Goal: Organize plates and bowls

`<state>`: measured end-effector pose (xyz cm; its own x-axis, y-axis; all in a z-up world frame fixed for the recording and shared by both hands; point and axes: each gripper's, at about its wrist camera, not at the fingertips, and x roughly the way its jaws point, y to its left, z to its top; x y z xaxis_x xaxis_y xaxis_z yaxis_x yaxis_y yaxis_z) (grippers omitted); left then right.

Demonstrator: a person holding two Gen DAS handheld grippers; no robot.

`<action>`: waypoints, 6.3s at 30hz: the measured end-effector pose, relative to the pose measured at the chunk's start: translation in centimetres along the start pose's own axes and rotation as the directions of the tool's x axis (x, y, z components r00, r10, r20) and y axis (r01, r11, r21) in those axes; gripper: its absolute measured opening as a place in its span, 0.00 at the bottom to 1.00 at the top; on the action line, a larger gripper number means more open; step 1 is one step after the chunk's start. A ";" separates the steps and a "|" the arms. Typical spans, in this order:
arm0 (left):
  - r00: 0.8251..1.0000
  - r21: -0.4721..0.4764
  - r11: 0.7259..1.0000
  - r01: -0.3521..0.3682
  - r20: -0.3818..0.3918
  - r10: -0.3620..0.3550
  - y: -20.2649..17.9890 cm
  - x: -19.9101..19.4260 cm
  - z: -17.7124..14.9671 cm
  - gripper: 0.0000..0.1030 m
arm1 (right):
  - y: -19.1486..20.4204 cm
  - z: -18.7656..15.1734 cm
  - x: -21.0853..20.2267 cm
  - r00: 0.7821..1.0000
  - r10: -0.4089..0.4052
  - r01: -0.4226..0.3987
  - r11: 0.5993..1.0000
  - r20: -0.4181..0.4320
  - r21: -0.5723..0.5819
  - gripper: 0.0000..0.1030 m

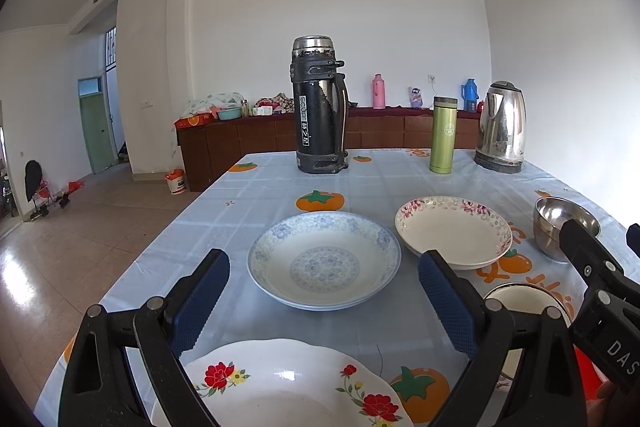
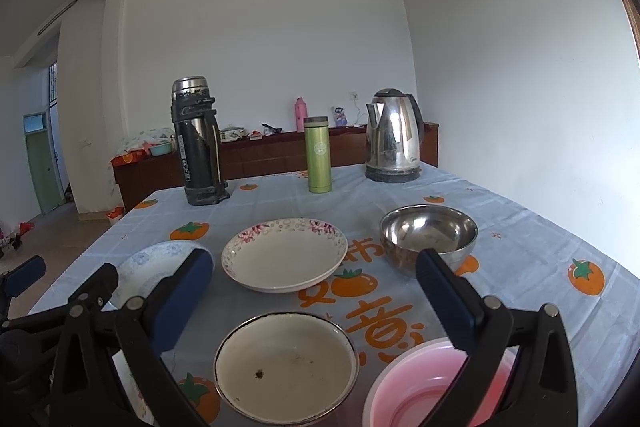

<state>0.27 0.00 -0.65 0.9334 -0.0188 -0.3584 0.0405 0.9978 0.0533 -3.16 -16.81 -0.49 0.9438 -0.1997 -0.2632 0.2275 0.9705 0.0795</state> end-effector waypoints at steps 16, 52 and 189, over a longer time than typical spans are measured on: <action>1.000 -0.003 1.000 0.006 -0.010 -0.006 0.0 0.2 -0.2 0.94 | 0.2 -0.1 0.1 1.000 0.005 -0.005 1.000 -0.007 0.000 1.00; 1.000 -0.004 1.000 0.008 -0.012 -0.008 0.1 0.2 -0.1 0.94 | 0.2 -0.2 0.2 1.000 0.008 -0.008 1.000 -0.010 0.000 1.00; 0.915 -0.039 0.989 0.140 -0.376 -0.144 8.1 17.3 0.9 0.46 | 9.4 -1.6 15.4 0.781 0.379 -0.336 0.925 -0.496 0.178 0.20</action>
<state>17.08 7.68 -5.54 0.7147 -0.1372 -0.6859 0.1571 0.9870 -0.0337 13.13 -10.51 -5.36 0.7046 0.2789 -0.6525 -0.0640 0.9407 0.3330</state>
